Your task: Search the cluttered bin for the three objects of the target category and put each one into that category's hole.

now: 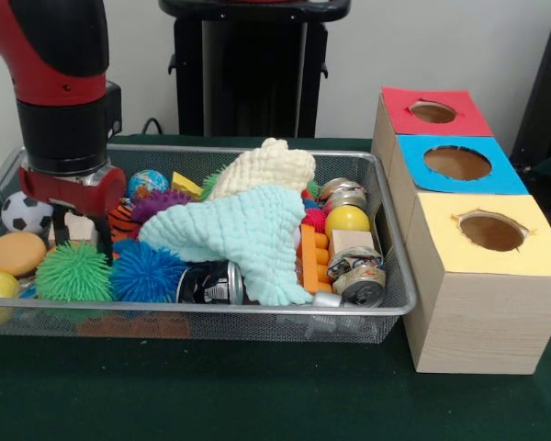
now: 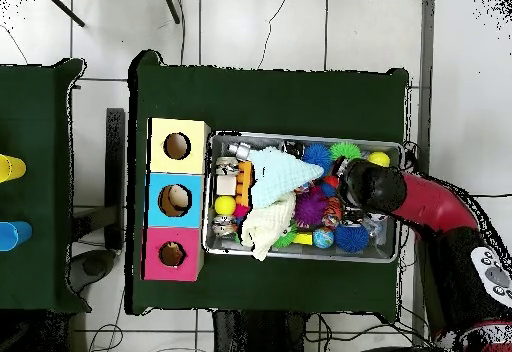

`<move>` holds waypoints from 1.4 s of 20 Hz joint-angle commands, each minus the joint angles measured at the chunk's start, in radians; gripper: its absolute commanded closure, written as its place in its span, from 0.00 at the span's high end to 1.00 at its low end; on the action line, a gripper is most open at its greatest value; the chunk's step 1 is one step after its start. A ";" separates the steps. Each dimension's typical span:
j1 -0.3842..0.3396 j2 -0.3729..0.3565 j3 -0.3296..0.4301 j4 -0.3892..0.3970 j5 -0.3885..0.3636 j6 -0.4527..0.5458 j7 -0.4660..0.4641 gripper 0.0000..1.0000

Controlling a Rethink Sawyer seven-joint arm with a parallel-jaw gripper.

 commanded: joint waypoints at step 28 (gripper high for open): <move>-0.027 -0.105 -0.068 0.340 -0.061 -0.166 0.099 1.00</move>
